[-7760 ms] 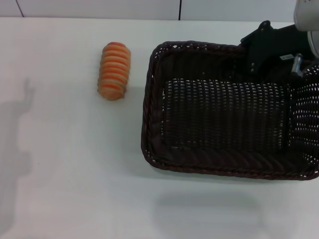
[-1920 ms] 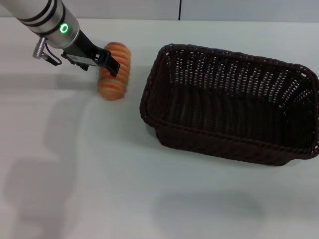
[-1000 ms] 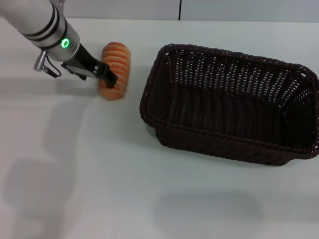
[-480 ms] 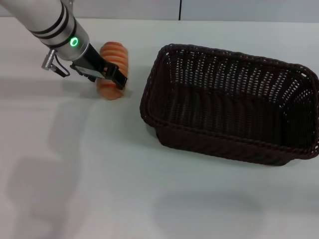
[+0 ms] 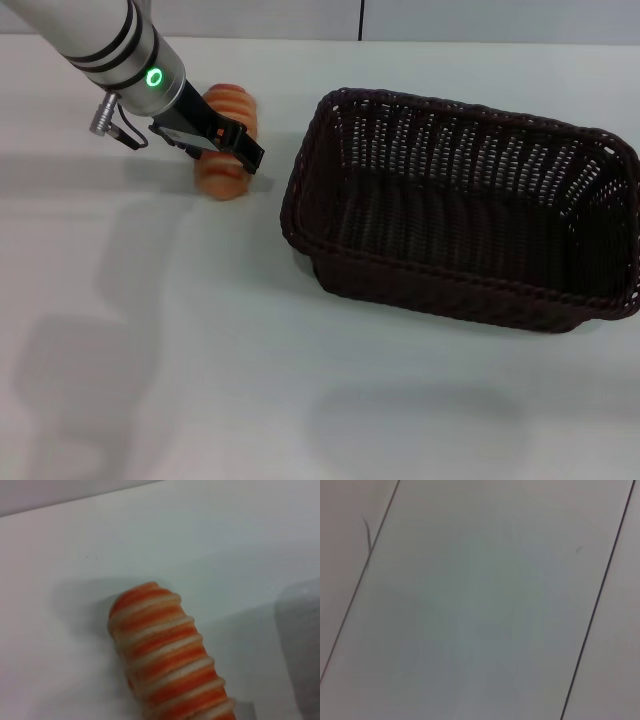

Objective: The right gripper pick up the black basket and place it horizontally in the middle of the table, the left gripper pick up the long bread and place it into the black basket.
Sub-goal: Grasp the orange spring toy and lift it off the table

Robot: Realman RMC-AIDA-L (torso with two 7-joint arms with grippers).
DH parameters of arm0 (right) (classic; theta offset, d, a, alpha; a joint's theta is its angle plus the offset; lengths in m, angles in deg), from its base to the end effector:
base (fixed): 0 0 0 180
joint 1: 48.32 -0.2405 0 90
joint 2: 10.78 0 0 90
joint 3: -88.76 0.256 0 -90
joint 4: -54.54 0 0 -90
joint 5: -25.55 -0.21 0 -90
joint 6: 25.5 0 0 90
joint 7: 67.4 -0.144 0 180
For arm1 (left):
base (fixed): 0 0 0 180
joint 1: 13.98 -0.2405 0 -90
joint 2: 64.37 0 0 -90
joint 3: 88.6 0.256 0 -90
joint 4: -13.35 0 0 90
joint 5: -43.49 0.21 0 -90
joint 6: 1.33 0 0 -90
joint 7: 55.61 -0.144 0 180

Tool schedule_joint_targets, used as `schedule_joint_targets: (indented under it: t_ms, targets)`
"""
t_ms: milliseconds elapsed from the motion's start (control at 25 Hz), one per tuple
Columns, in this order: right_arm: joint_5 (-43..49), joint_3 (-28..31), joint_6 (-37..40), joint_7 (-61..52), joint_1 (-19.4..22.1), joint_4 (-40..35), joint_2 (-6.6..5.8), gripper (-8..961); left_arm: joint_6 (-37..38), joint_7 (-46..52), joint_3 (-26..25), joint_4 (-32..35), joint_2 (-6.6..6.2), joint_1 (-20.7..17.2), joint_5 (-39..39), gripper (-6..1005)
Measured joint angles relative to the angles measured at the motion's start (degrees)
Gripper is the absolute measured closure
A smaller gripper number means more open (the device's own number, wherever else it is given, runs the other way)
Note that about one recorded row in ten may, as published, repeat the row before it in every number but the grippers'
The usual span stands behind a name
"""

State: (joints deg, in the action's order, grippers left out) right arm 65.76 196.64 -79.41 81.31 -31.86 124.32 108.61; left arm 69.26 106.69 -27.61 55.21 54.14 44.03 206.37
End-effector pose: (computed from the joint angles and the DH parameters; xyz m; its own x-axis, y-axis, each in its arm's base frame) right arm 0.3296 0.2317 0.1257 0.9033 0.1523 -0.4012 -0.3873 -0.1133 -0.9150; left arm -0.1769 0.4443 -0.0133 0.4871 0.8727 0.0337 0.7175 -0.3778 -0.5852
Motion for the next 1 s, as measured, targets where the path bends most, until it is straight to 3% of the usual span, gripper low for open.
schedule_joint_targets:
  t_ms: [1000]
  targets:
    - [1.5,-2.4,-0.1,-0.4,-1.4,1.2,-0.11,380,-4.0,-0.9,0.0,-4.5,-0.4,-1.3,-0.1,264]
